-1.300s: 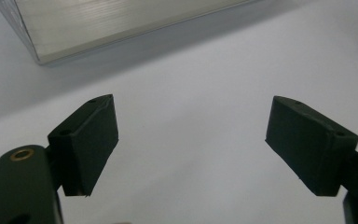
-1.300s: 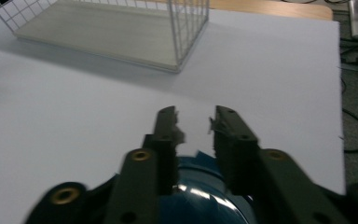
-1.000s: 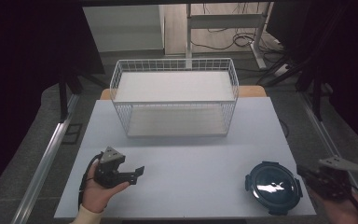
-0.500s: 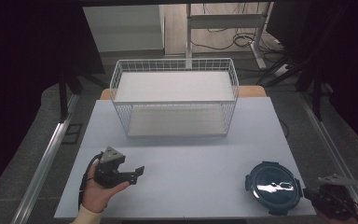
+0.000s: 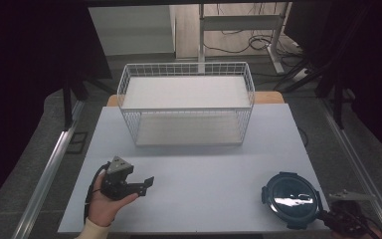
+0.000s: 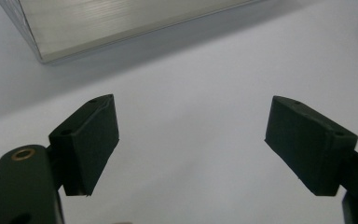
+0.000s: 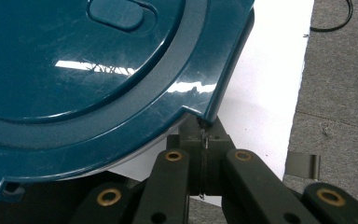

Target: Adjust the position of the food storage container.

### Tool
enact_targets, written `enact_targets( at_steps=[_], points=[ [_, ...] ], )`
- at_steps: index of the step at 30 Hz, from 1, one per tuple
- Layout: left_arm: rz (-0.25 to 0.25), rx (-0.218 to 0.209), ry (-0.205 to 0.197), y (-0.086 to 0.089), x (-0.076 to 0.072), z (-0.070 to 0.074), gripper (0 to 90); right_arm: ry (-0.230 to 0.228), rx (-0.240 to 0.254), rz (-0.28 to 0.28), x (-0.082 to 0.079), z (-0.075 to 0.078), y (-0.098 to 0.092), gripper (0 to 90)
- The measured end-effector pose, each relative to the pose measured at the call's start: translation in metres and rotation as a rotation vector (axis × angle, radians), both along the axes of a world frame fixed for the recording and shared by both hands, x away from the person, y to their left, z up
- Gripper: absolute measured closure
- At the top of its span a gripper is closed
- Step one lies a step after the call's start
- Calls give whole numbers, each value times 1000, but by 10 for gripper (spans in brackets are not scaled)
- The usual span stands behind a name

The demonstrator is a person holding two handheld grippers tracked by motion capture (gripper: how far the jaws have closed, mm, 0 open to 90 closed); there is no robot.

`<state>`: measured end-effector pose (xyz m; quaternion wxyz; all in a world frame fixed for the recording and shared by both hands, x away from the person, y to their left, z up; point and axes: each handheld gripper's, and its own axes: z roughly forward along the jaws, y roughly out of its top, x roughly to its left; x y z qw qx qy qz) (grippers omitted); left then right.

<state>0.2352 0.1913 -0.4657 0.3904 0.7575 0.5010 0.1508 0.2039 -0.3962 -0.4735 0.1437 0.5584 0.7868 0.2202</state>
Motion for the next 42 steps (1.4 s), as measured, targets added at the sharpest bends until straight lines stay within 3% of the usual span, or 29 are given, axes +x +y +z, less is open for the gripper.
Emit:
enact_targets(
  at_steps=[4, 7, 14, 19, 33, 42],
  points=[
    [8, -13, -2, 2, 1, 0, 173, -26, -32, 3, 1, -2, 5, 897],
    [7, -24, -10, 2, 1, 1, 179, -33, -26, 23, 3, -3, 10, 897],
    [7, -19, -3, 1, 1, 0, 179, -45, -34, 85, 12, -5, 37, 897],
    [15, -20, -4, 3, 2, 0, 179, -89, -61, 106, 21, -7, 55, 897],
    [19, -23, -1, 6, 2, 0, 185, -102, -69, 165, 37, -9, 95, 897],
    [23, -23, -1, 7, 2, 1, 186, -125, -87, 183, 36, -10, 105, 898]
  ],
)
